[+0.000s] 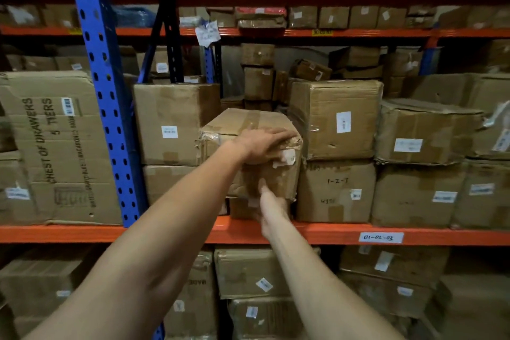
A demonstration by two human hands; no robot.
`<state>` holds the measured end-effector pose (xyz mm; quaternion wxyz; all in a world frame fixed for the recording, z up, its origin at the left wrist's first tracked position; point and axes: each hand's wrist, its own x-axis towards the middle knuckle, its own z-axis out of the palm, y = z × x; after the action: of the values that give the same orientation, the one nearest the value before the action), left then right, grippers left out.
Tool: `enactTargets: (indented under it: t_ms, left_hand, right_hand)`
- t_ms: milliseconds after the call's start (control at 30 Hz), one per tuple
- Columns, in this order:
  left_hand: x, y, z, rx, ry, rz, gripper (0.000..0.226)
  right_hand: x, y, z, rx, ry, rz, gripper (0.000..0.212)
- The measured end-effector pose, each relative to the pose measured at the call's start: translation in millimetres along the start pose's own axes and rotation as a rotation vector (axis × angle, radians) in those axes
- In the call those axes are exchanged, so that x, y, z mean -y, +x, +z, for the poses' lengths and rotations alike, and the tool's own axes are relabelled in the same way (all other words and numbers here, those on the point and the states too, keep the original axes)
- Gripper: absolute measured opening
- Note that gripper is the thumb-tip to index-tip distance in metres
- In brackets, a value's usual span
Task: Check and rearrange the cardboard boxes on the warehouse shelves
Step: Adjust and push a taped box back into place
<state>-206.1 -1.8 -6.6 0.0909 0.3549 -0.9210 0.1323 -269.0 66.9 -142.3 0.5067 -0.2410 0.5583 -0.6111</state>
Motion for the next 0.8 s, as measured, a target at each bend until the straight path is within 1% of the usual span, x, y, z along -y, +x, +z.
enactTargets:
  t_ms: [33, 67, 133, 167, 200, 233, 267, 300, 367, 433, 500, 533, 633, 667, 733, 800]
  left_hand:
    - [5, -3, 2, -0.026, -0.01, -0.036, 0.077]
    - [12, -8, 3, -0.038, -0.025, -0.081, 0.083]
    - [35, -27, 5, -0.025, -0.057, -0.179, 0.095]
    - [49, -37, 6, 0.004, -0.079, -0.223, 0.1]
    - [62, -45, 5, 0.038, -0.092, -0.241, 0.104]
    - [71, -52, 4, 0.069, -0.099, -0.239, 0.108]
    - [76, -54, 3, 0.087, -0.107, -0.227, 0.109]
    - [78, -53, 0, 0.086, -0.118, -0.221, 0.109]
    - [78, -45, -10, 0.072, -0.148, -0.233, 0.105]
    - [81, -37, -17, 0.147, -0.146, -0.252, 0.102]
    - [90, -29, -16, 0.209, -0.112, -0.277, 0.104]
    - [95, -26, -14, 0.208, -0.096, -0.288, 0.104]
    - [109, -14, -4, 0.169, -0.067, -0.287, 0.102]
    - [115, -10, 0, 0.158, -0.065, -0.285, 0.101]
    - [129, -2, 8, 0.154, -0.048, -0.282, 0.101]
    - [143, 5, 19, 0.136, 0.007, -0.265, 0.101]
  right_hand:
    - [6, -3, -1, -0.016, -0.038, -0.044, 0.089]
    - [14, -4, -6, -0.032, -0.131, -0.102, 0.098]
    - [33, 2, -21, -0.141, -0.358, -0.255, 0.129]
    - [44, 4, -29, -0.172, -0.457, -0.349, 0.135]
    - [53, 8, -35, -0.156, -0.544, -0.429, 0.135]
    - [60, 14, -39, -0.098, -0.606, -0.482, 0.13]
    - [68, 15, -41, -0.026, -0.646, -0.522, 0.125]
    - [75, 18, -41, 0.006, -0.658, -0.544, 0.12]
    - [90, 25, -37, -0.002, -0.672, -0.58, 0.115]
    - [99, 34, -31, -0.018, -0.75, -0.585, 0.118]
    - [104, 45, -25, -0.022, -0.847, -0.634, 0.122]
    - [106, 53, -21, -0.013, -0.893, -0.681, 0.117]
    - [119, 78, -14, 0.045, -1.021, -0.719, 0.083]
    - [124, 86, -12, 0.063, -1.037, -0.722, 0.077]
    - [128, 98, -7, 0.061, -1.066, -0.727, 0.075]
    - [128, 108, -1, 0.007, -1.124, -0.752, 0.075]
